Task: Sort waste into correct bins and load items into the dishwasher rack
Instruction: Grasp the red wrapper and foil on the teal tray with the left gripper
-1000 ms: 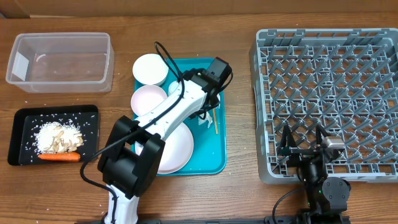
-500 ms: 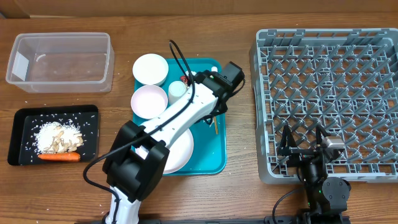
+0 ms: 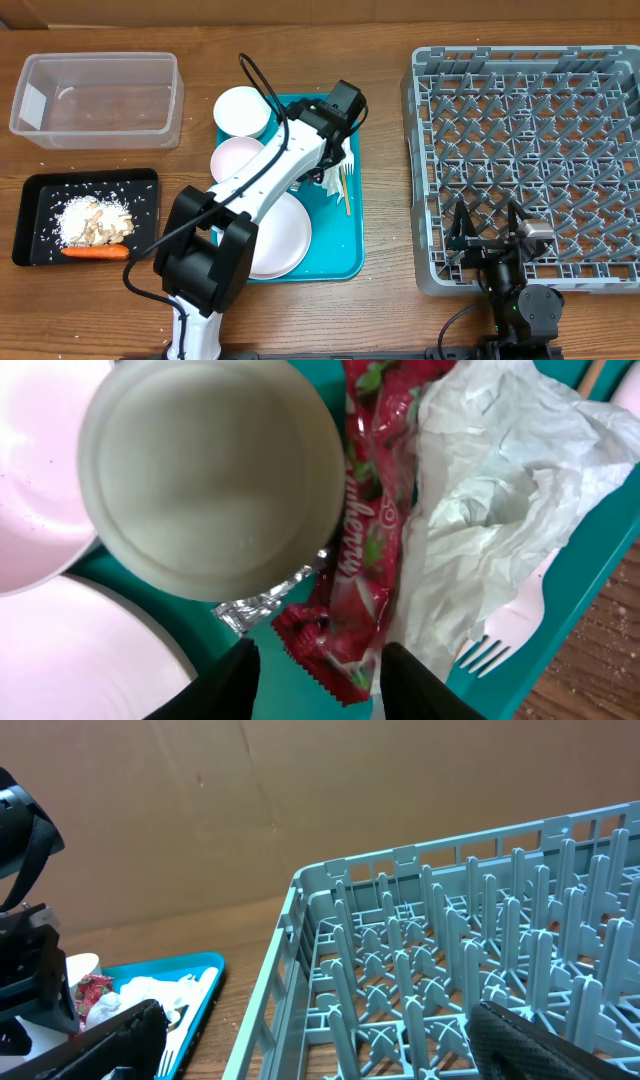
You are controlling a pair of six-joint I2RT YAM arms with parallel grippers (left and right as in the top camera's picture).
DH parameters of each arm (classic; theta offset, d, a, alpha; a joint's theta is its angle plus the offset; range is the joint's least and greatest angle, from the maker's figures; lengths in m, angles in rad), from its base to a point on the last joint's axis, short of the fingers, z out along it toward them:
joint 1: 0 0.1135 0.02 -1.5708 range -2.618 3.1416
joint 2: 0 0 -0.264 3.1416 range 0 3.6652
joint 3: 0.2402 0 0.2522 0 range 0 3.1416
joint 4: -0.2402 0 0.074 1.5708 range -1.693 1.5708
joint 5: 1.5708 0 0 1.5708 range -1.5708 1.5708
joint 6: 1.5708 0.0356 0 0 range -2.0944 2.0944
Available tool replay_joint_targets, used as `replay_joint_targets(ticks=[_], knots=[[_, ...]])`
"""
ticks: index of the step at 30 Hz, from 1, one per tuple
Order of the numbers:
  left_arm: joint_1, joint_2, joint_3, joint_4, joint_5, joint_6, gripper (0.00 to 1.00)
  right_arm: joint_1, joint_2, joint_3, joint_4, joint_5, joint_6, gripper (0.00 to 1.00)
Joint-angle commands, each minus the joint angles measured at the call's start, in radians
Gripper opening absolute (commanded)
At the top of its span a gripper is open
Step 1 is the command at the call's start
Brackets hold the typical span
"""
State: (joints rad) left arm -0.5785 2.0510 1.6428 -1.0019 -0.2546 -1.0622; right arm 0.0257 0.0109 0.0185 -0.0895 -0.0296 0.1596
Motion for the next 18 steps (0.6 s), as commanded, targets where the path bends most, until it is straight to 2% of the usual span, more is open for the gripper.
replay_joint_targets(ticks=[1, 13, 18], knots=[[-0.011, 0.048, 0.014, 0.015, 0.013, 0.008, 0.43, -0.004, -0.008, -0.01, 0.007, 0.003, -0.004, 1.0], [-0.011, 0.081, 0.015, 0.047, 0.015, 0.031, 0.43, -0.004, -0.008, -0.01, 0.007, 0.003, -0.003, 1.0], [-0.011, 0.081, 0.015, 0.084, -0.027, 0.074, 0.51, -0.004, -0.008, -0.01, 0.007, 0.003, -0.003, 1.0]])
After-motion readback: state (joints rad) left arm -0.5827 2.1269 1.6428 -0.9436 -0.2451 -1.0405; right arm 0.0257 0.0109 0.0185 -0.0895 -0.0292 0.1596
